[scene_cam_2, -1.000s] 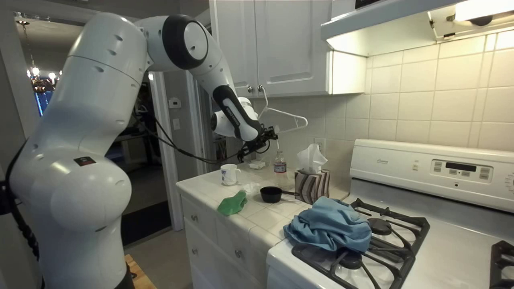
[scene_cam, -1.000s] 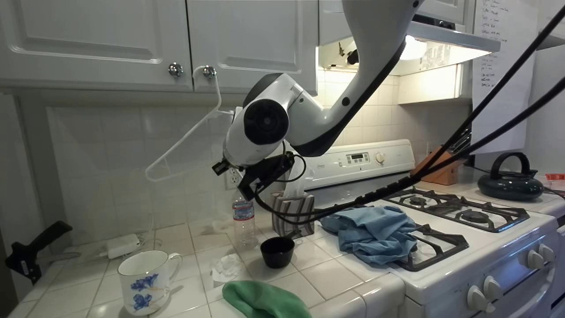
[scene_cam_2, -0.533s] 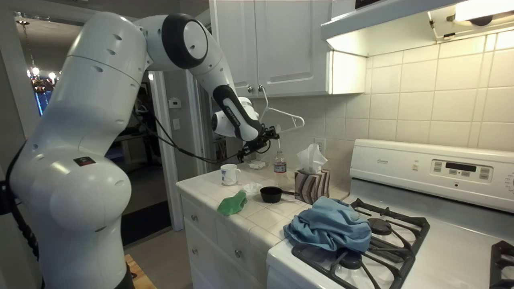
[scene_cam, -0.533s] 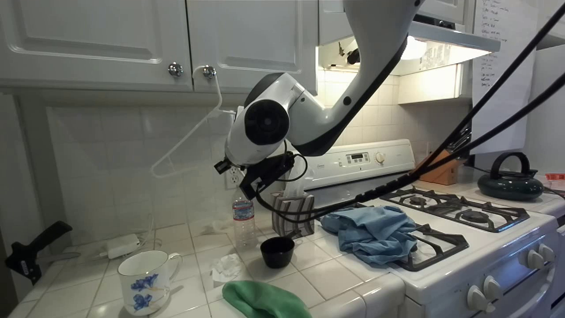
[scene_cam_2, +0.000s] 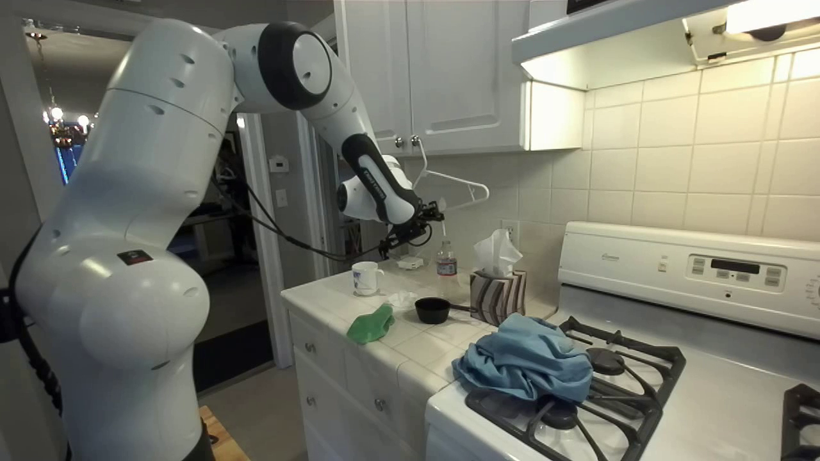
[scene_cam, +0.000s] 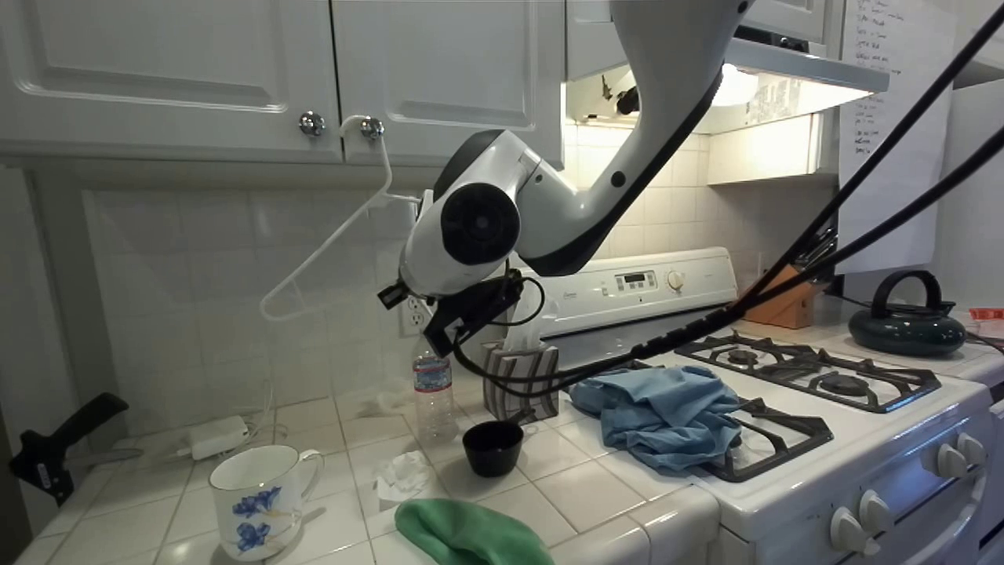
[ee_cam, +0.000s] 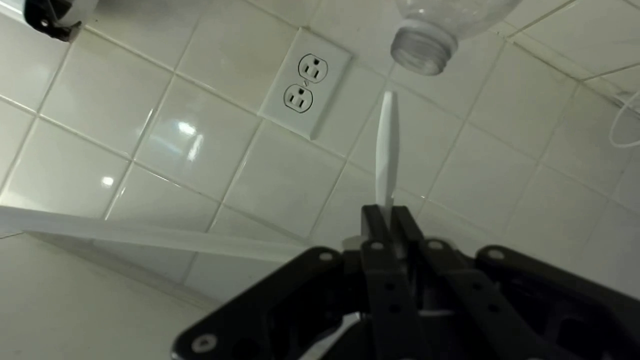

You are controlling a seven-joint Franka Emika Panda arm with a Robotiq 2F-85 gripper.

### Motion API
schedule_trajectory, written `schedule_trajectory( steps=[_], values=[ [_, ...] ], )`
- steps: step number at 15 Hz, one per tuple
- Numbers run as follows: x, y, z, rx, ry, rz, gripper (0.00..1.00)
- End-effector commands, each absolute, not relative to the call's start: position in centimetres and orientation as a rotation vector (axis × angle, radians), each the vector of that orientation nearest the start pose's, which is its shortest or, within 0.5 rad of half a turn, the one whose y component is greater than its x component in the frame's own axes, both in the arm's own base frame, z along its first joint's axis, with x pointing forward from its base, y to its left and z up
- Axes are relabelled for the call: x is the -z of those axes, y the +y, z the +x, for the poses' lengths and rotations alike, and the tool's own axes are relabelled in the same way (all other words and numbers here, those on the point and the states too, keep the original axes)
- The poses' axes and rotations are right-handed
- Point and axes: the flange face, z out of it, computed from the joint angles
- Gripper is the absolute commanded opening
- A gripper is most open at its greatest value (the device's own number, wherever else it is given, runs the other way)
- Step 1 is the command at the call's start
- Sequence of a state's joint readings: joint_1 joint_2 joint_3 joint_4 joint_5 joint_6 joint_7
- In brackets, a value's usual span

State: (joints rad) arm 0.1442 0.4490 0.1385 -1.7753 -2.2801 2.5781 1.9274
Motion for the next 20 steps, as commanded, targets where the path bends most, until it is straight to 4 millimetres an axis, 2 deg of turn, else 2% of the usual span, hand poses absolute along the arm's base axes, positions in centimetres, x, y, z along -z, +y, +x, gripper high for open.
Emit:
schedule_trajectory(
  steps=[1, 13, 14, 16, 17, 20],
  values=[
    [-32.5, 19.3, 63.9, 2.094, -0.492, -2.756, 0.02],
    [-30.8, 18.7, 64.1, 2.032, -0.465, -2.721, 0.02],
    [-31.1, 18.9, 64.0, 2.056, -0.459, -2.751, 0.08],
    [-30.8, 18.7, 63.9, 2.038, -0.457, -2.752, 0.08],
    [-30.8, 18.7, 63.9, 2.036, -0.456, -2.752, 0.02],
    [-31.3, 18.7, 63.6, 2.062, -0.465, -2.748, 0.02]
  ],
)
